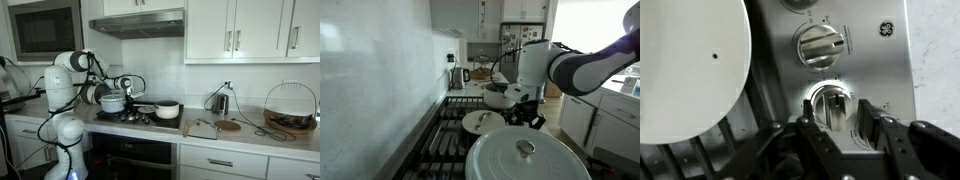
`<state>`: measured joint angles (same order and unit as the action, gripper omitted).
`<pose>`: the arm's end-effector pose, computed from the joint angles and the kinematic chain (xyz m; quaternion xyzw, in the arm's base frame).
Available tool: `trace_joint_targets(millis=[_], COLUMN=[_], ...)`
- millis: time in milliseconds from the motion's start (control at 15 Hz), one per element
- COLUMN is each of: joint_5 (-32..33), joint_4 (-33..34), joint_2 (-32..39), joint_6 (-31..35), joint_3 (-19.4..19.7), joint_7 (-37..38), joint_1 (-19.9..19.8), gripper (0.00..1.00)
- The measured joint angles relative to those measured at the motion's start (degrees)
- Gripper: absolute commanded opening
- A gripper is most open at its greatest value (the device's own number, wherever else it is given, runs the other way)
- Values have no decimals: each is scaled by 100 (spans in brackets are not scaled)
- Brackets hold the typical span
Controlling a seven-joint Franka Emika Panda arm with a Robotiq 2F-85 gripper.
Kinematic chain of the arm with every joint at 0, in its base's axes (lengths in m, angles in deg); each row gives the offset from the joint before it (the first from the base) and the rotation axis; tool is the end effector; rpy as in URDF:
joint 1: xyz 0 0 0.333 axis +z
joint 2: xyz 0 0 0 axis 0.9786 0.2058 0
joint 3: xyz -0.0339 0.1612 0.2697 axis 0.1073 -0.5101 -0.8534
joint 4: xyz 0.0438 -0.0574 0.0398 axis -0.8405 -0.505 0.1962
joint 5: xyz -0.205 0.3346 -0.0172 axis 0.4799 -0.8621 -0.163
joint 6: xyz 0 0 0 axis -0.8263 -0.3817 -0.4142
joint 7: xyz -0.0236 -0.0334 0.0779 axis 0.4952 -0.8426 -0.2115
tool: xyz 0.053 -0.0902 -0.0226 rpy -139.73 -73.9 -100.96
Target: Twist the knob on the stove.
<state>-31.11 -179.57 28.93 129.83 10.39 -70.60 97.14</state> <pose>0.4453 0.2618 0.3858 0.5077 0.8605 -0.0149 0.0383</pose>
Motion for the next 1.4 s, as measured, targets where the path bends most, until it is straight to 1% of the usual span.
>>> trace_joint_targets(millis=[200, 267, 333, 400, 667, 733, 800, 867, 933, 1000, 1067, 1133, 1400], joint_5=[0, 0, 0, 0, 0, 0, 0, 0, 0, 0, 0, 0, -1], joint_4=[28, 34, 39, 41, 42, 42, 42, 42, 43, 45, 46, 48, 62], joint_2=[24, 30, 36, 44, 97, 114, 130, 145, 158, 168, 175, 176, 168], joint_6=[0, 0, 0, 0, -1, -2, -2, -2, -2, -2, -2, -32, -85], joint_3=[-4, -4, -5, -6, -11, -11, -12, -14, -16, -22, -27, -33, -50], joint_7=[3, 4, 4, 5, 12, 18, 27, 39, 79, 123, 153, 204, 360], joint_1=[-4, -8, -13, -24, -77, -88, -100, -110, -117, -122, -123, -124, -130], gripper=[59, 57, 62, 58, 55, 49, 34, 26, 22, 14, 13, 6, 5])
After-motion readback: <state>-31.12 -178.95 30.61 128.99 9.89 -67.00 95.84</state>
